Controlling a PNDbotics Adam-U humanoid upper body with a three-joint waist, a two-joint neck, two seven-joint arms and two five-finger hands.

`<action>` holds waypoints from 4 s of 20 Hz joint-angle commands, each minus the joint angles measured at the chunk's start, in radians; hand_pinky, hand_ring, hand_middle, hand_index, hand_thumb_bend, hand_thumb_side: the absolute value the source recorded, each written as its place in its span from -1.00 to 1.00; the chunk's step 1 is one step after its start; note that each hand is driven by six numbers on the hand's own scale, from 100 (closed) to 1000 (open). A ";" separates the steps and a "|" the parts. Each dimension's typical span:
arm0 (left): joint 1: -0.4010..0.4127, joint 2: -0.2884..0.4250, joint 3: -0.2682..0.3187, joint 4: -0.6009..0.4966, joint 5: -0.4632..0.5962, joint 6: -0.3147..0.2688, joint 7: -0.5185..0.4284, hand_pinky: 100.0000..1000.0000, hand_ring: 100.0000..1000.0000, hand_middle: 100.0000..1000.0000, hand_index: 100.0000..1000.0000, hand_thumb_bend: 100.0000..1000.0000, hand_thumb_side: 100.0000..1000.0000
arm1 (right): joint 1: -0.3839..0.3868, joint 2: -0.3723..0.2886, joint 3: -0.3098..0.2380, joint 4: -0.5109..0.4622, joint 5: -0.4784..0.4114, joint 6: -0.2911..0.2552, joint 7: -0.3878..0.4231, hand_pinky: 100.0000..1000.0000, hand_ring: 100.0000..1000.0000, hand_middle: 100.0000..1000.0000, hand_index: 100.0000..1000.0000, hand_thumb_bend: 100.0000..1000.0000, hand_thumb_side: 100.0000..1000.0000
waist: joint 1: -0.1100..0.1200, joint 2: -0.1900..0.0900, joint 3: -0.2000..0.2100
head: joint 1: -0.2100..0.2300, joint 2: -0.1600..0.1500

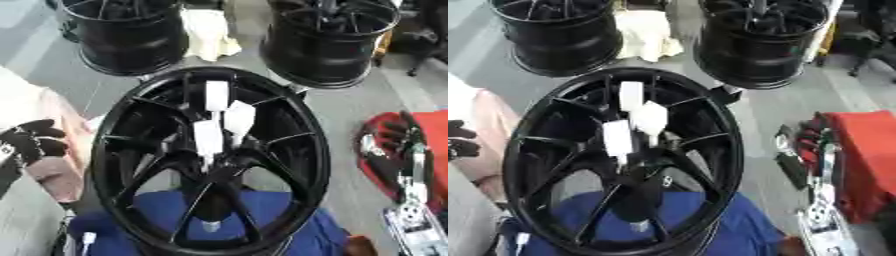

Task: Pull the pin out of the wheel hub.

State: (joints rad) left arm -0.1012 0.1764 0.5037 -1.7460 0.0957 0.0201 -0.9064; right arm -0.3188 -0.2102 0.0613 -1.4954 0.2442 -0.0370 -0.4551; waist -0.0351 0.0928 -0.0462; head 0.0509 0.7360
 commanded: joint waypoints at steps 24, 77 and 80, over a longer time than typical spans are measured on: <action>0.007 0.042 -0.026 -0.026 -0.016 0.005 -0.001 0.52 0.43 0.41 0.76 -1.00 0.41 | -0.731 -0.455 0.456 -0.278 -0.173 0.408 1.261 0.69 0.79 0.71 0.94 -0.28 -0.54 | -0.033 -0.027 0.028 | -0.020 0.007; -0.001 0.034 -0.028 -0.026 -0.019 -0.005 -0.001 0.53 0.43 0.41 0.76 -1.00 0.42 | -0.741 -0.245 0.576 0.118 0.133 0.217 1.362 0.72 0.74 0.59 0.83 -0.38 -0.44 | -0.027 -0.007 0.043 | -0.025 0.009; -0.002 0.034 -0.028 -0.026 -0.019 -0.005 -0.001 0.53 0.43 0.41 0.76 -1.00 0.42 | -0.740 -0.237 0.576 0.129 0.146 0.209 1.362 0.72 0.75 0.59 0.82 -0.38 -0.43 | -0.027 -0.007 0.044 | -0.026 0.010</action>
State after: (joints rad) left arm -0.0897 0.1946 0.4779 -1.7519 0.0750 0.0176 -0.9057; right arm -1.0423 -0.4389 0.6471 -1.3674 0.3801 0.1752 0.9063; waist -0.0696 0.0957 -0.0031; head 0.0246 0.7445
